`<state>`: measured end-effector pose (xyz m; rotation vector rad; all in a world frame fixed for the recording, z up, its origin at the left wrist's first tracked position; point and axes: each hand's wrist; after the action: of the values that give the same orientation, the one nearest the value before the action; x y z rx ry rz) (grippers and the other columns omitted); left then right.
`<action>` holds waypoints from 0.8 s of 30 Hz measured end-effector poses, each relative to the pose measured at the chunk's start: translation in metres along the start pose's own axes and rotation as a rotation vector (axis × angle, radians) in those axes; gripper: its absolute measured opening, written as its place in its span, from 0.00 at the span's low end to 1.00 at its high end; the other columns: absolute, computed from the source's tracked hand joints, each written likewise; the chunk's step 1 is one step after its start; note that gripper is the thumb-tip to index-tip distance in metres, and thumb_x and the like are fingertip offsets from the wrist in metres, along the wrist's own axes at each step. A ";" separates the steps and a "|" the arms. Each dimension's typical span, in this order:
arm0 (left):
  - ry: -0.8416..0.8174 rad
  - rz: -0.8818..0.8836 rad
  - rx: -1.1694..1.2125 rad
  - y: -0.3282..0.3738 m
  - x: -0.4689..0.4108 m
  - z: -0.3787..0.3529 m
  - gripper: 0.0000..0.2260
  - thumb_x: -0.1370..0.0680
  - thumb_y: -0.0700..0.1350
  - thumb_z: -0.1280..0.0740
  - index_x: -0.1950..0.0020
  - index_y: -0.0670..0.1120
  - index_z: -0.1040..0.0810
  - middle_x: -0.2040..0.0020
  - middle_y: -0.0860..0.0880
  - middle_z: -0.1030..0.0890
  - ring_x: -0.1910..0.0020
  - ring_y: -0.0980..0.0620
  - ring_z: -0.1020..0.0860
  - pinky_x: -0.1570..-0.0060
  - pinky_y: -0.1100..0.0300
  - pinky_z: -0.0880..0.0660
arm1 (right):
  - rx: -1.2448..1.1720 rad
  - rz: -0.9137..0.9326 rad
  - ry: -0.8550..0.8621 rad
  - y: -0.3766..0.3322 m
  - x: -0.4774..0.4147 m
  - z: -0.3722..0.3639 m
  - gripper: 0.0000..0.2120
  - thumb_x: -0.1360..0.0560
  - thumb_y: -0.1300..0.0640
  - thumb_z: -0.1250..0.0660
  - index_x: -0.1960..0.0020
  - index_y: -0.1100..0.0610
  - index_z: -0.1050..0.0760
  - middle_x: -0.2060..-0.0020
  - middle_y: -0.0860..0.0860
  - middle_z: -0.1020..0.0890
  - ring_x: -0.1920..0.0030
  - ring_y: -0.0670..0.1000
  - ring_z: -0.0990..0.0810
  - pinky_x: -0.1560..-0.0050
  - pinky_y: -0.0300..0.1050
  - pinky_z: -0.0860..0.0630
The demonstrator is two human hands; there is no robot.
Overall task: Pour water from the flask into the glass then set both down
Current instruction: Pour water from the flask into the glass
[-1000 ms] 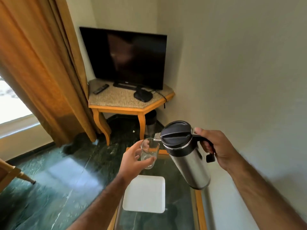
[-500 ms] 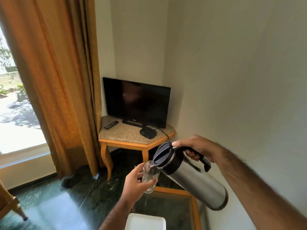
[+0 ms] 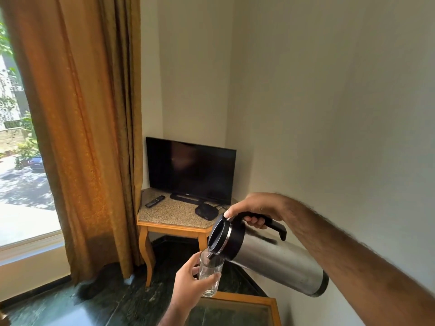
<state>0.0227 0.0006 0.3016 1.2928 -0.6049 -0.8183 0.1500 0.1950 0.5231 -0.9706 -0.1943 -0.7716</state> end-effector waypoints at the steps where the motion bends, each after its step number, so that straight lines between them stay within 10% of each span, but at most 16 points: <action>1: 0.002 -0.001 -0.002 0.000 0.000 0.000 0.26 0.32 0.47 0.17 0.37 0.62 0.19 0.46 0.64 0.13 0.45 0.57 0.14 0.56 0.64 0.16 | 0.014 -0.001 -0.005 -0.003 -0.001 0.000 0.23 0.31 0.38 0.21 0.77 0.50 0.22 0.76 0.46 0.26 0.77 0.46 0.31 0.73 0.38 0.33; 8: -0.004 0.007 0.007 -0.002 -0.002 0.001 0.25 0.31 0.45 0.17 0.37 0.61 0.18 0.47 0.64 0.12 0.48 0.63 0.14 0.48 0.55 0.15 | 0.127 -0.033 -0.009 -0.021 -0.003 0.007 0.23 0.33 0.37 0.20 0.76 0.50 0.23 0.75 0.48 0.26 0.77 0.47 0.30 0.73 0.39 0.31; 24: 0.012 -0.043 0.055 0.022 -0.023 -0.002 0.22 0.31 0.49 0.17 0.41 0.62 0.19 0.50 0.66 0.13 0.51 0.66 0.14 0.61 0.71 0.20 | 0.229 -0.049 0.014 -0.054 -0.004 0.035 0.24 0.33 0.37 0.21 0.77 0.50 0.24 0.75 0.47 0.26 0.77 0.47 0.30 0.72 0.39 0.30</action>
<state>0.0143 0.0219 0.3241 1.3640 -0.5952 -0.8339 0.1172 0.2069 0.5773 -0.7455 -0.2889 -0.7818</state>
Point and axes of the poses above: each hand's wrist, its own x-axis away from the middle knuckle, its own z-axis out of the back of the hand, y = z × x
